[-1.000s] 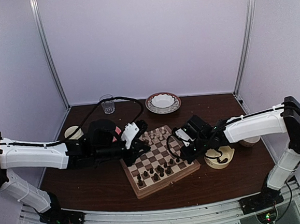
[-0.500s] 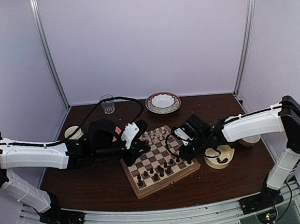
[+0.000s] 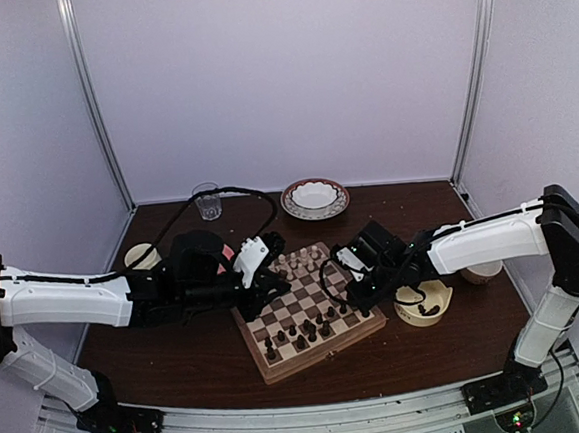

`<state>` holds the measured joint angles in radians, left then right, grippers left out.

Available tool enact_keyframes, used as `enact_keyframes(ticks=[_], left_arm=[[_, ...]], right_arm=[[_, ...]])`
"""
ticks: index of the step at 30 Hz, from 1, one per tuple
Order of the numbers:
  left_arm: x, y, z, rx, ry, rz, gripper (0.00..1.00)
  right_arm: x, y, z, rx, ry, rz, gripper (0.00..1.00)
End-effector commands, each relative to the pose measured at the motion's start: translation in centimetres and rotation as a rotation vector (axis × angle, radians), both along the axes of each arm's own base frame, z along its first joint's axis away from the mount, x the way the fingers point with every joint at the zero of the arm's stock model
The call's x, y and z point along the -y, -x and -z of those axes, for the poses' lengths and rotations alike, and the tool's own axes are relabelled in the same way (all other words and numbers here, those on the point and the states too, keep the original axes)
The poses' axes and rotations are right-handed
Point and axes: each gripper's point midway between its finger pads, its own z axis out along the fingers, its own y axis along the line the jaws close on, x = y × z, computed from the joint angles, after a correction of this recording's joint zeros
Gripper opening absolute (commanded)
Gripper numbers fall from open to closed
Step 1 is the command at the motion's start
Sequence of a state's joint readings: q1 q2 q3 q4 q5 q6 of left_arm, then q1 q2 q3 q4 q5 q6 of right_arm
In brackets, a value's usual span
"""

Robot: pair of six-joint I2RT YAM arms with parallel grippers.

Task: Set up the chess pieces on the board
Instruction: Place the pawn at a7.

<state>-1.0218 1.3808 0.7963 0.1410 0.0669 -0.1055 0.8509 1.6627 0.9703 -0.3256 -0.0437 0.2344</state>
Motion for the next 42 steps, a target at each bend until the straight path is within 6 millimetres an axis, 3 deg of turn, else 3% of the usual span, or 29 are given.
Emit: enact_keyframes(ticks=[1, 16, 25, 29, 34, 36, 39, 42], left_arm=[[0.3, -0.3, -1.5, 0.016, 0.051, -0.002, 0.09], [0.4, -0.2, -1.6, 0.011, 0.054, 0.0, 0.09], [0.8, 0.0, -1.4, -0.005, 0.056, 0.022, 0.09], [1.2, 0.3, -1.1, 0.0, 0.035, 0.06, 0.09], [1.6, 0.6, -0.3, 0.015, 0.012, 0.102, 0.09], [1.8, 0.9, -0.3, 0.021, 0.011, 0.125, 0.09], [1.8, 0.9, -0.2, 0.026, 0.011, 0.128, 0.09], [1.8, 0.8, 0.0, 0.031, 0.003, 0.127, 0.1]], right_arm=[[0.4, -0.8, -1.3, 0.041, 0.001, 0.027, 0.14], [0.6, -0.7, -2.0, 0.055, -0.013, 0.027, 0.28], [0.4, -0.2, -6.1, 0.144, -0.13, -0.004, 0.36], [-1.9, 1.3, -8.6, 0.114, -0.293, -0.078, 0.4], [-5.9, 4.3, -13.3, 0.042, -0.59, -0.237, 0.57], [-7.2, 4.5, -15.0, 0.019, -0.679, -0.26, 0.59], [-9.0, 4.8, -16.4, -0.046, -0.752, -0.288, 0.6], [-10.8, 4.9, -16.6, -0.122, -0.793, -0.299, 0.63]])
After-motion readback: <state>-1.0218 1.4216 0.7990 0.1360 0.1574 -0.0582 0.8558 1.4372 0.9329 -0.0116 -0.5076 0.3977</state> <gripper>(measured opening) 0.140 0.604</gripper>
